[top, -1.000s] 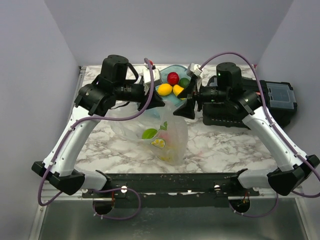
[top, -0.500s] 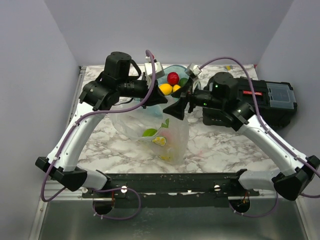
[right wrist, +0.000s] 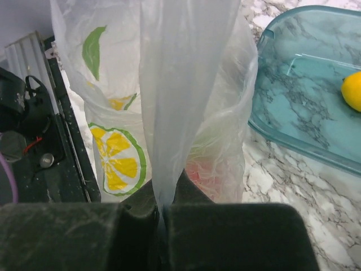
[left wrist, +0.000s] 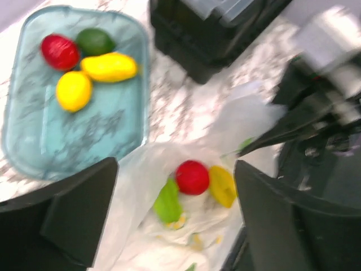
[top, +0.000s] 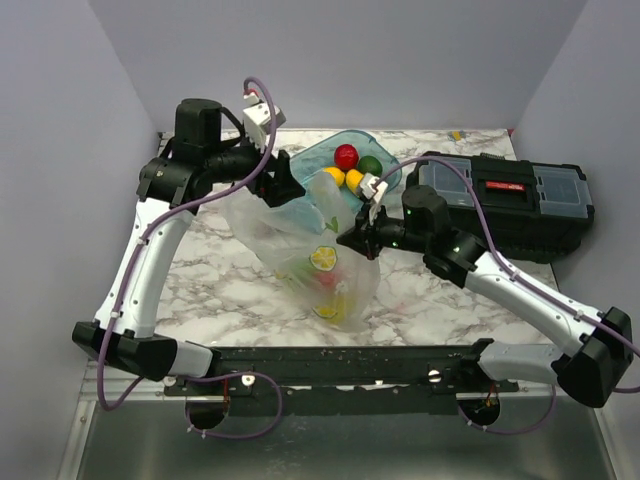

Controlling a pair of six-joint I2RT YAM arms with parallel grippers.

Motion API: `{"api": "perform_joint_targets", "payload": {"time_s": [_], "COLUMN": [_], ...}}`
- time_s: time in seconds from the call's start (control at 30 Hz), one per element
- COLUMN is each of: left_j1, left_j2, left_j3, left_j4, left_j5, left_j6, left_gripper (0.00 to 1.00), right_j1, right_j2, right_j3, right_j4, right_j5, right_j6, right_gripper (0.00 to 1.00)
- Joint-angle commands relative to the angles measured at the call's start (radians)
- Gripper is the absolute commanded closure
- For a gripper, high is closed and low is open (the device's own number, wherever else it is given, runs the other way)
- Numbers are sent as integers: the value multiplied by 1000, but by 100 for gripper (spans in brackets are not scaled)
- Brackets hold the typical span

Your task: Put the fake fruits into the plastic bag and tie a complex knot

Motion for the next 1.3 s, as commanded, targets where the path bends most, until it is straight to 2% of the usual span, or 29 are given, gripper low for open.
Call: {"api": "perform_joint_targets", "payload": {"time_s": [0.0,0.07,0.17,0.23,0.37,0.43,0.57,0.67,0.7,0.73,0.77,0.8,0.83,0.93,1.07,1.27], "left_j1": [54,73,89,104,148,154,154,152,152,152,154,154,154,151,112,-12], "left_j2": [-21,-37,-53,-78,-199,-292,-485,-516,-502,-490,-484,-488,-497,-485,-302,-127], "left_j3": [-140,-231,-343,-409,-529,-582,-703,-742,-719,-683,-649,-607,-570,-472,-251,-101], "left_j4": [-108,-101,-114,-129,-190,-218,-209,-218,-225,-229,-219,-194,-151,-31,0,25], "left_j5": [-228,-341,-437,-469,-385,-301,-190,-129,-122,-119,-122,-122,-118,-61,20,22], "left_j6": [169,214,253,264,276,302,317,330,323,322,320,317,315,310,240,214], "left_gripper": [2,2,3,26,83,100,100,100,83,53,31,15,2,2,1,2], "right_j1": [-6,-11,-48,-93,-190,-217,-222,-222,-221,-221,-221,-221,-220,-214,-183,-153], "right_j2": [-41,-47,-37,-25,29,70,169,236,252,262,263,259,253,234,251,294], "right_j3": [-11,-16,-10,1,44,67,76,77,81,89,99,107,115,141,189,243], "right_j4": [5,15,18,29,52,53,79,120,120,118,95,78,62,-22,-168,-206], "right_j5": [-62,-76,-113,-136,-169,-193,-257,-377,-428,-480,-515,-550,-574,-631,-654,-645], "right_j6": [-126,-159,-197,-217,-234,-236,-231,-213,-218,-238,-275,-308,-343,-472,-640,-682], "right_gripper": [99,99,99,99,99,99,99,99,99,99,99,99,99,99,99,99]}}
